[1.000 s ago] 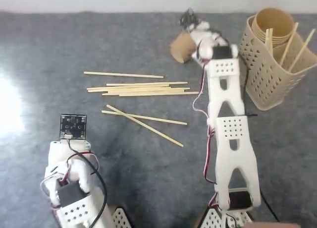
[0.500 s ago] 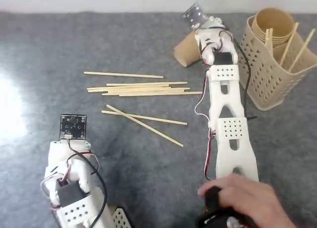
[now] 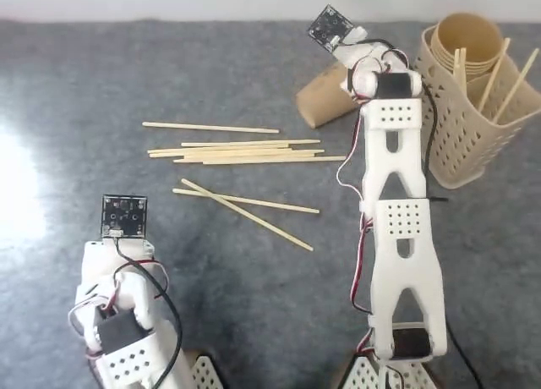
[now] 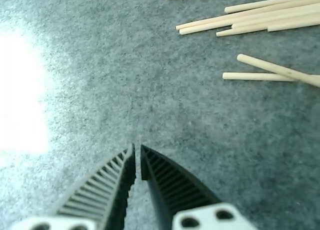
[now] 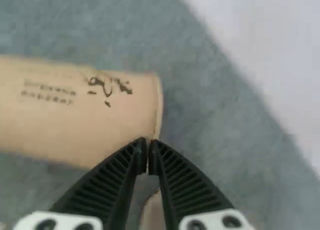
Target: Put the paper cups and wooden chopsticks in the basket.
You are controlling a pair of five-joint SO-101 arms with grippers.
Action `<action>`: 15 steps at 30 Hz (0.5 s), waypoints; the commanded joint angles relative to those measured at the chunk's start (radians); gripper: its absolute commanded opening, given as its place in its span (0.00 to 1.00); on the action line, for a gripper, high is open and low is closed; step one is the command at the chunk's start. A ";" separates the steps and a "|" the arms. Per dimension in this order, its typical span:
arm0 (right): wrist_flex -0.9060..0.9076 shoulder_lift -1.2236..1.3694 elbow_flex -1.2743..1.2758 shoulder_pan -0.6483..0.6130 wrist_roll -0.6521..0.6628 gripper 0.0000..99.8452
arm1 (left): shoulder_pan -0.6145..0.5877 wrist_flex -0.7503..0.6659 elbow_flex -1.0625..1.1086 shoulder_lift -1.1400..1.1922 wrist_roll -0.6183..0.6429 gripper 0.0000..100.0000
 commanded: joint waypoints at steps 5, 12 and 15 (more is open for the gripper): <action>0.400 -0.243 0.000 -0.012 0.003 0.01 | 0.005 -0.023 -0.004 -0.008 -0.009 0.02; 0.332 -0.437 0.000 -0.004 -0.087 0.01 | 0.005 -0.023 -0.004 -0.008 -0.009 0.02; 0.185 -0.414 0.009 -0.001 -0.087 0.01 | 0.005 -0.021 -0.004 -0.008 -0.009 0.02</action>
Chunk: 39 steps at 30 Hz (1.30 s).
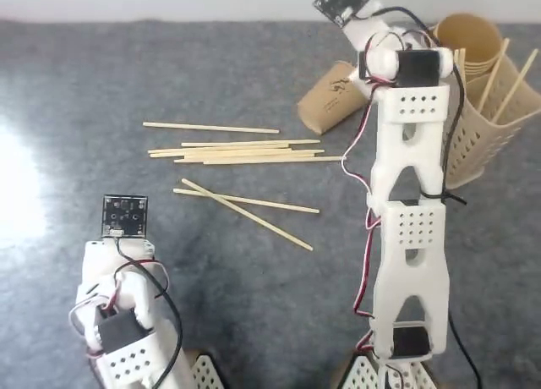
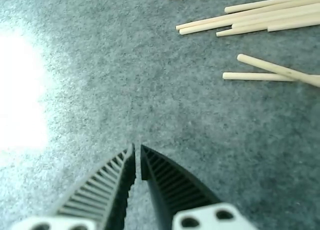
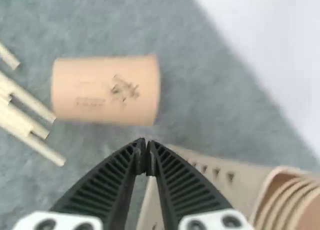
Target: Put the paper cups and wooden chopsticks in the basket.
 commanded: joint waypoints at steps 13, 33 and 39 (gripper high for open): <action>-0.552 0.285 0.091 0.012 -0.008 0.17 | 0.005 -0.023 -0.004 -0.008 -0.009 0.01; -0.105 0.282 -0.012 -0.002 0.048 0.16 | 0.005 -0.025 -0.004 -0.008 -0.011 0.01; 0.102 0.262 -0.018 -0.038 0.097 0.16 | 0.005 -0.025 -0.004 -0.008 -0.011 0.01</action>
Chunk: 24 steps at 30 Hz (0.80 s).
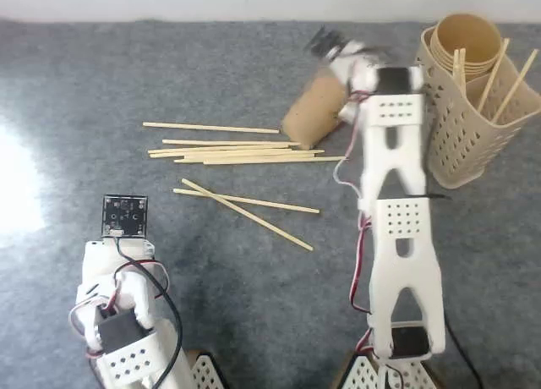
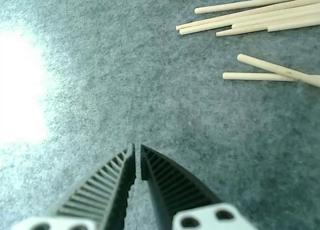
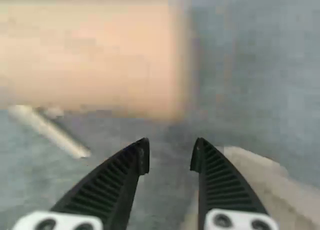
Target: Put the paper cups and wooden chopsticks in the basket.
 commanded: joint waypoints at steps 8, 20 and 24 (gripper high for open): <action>0.054 -0.182 -0.029 0.030 -0.002 0.13 | 0.005 -0.025 -0.004 -0.008 -0.011 0.01; -0.745 0.047 -0.025 0.033 0.002 0.12 | 0.005 -0.025 -0.004 -0.008 -0.011 0.01; -0.868 0.205 -0.031 0.025 0.081 0.12 | 0.005 -0.025 -0.004 -0.008 -0.011 0.01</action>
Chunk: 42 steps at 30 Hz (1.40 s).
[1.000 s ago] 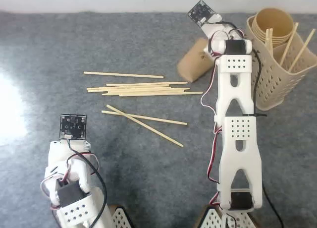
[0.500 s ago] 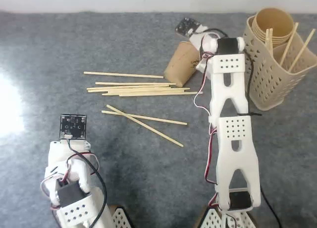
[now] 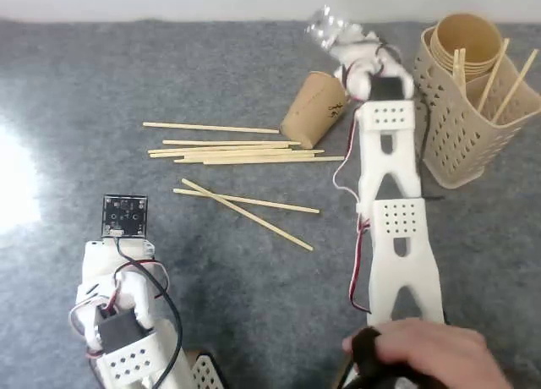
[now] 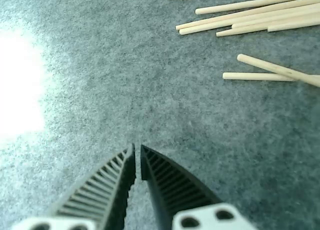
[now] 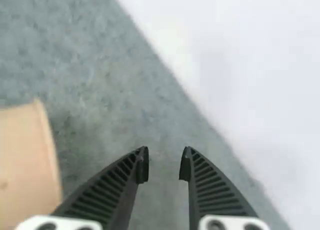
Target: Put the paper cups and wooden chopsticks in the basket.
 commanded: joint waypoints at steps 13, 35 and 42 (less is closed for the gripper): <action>0.495 -0.139 -0.029 -0.054 0.057 0.12 | 0.006 -0.025 -0.004 -0.008 -0.011 0.01; 0.839 -0.446 -0.021 -0.059 -0.055 0.12 | 0.006 -0.025 -0.004 -0.008 -0.011 0.01; 0.839 -0.456 -0.021 0.031 -0.226 0.13 | 0.006 -0.025 -0.004 -0.008 -0.011 0.01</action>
